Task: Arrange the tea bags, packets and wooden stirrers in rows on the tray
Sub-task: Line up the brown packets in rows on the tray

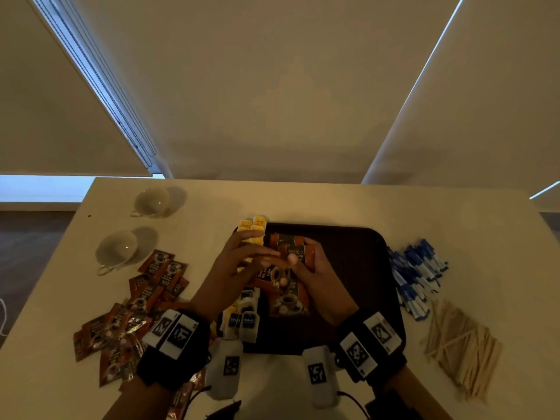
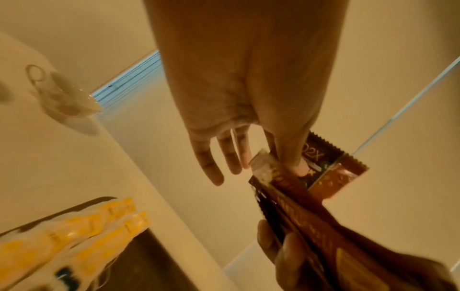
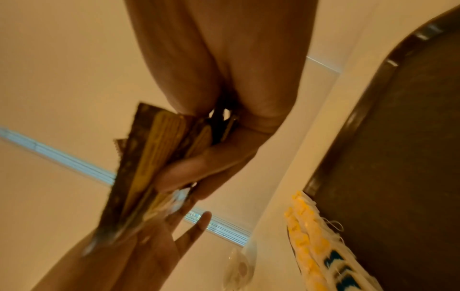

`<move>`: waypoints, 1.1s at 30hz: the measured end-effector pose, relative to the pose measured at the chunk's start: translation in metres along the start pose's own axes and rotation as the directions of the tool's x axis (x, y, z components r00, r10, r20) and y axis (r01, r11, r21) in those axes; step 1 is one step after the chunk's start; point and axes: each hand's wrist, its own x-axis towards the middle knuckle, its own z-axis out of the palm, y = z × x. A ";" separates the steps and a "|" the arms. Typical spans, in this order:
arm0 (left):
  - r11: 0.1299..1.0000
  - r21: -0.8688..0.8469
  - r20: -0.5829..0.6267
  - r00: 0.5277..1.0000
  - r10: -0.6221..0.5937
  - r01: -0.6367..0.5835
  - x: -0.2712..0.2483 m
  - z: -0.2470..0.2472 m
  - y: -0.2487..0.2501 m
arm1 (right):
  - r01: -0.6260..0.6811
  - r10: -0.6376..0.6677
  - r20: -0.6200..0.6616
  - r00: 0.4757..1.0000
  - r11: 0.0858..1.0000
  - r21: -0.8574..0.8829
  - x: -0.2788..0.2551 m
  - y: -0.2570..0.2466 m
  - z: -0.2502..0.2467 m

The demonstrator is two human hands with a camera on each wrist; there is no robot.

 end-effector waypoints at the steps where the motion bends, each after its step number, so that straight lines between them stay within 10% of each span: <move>1: 1.000 0.018 -0.053 0.998 0.014 -0.013 0.005 0.000 0.007 | 0.031 -0.031 0.001 1.000 0.999 -0.015 0.001 -0.006 0.000; 9: 0.995 -0.099 -0.330 0.944 -0.009 -0.025 0.048 -0.004 0.066 | 0.285 -0.285 0.026 0.958 0.959 -0.001 0.009 -0.079 -0.005; 33: 0.994 -0.071 -0.170 0.981 -0.092 0.081 0.069 -0.016 0.067 | 0.262 -0.265 -0.009 0.964 0.955 -0.139 0.006 -0.059 -0.033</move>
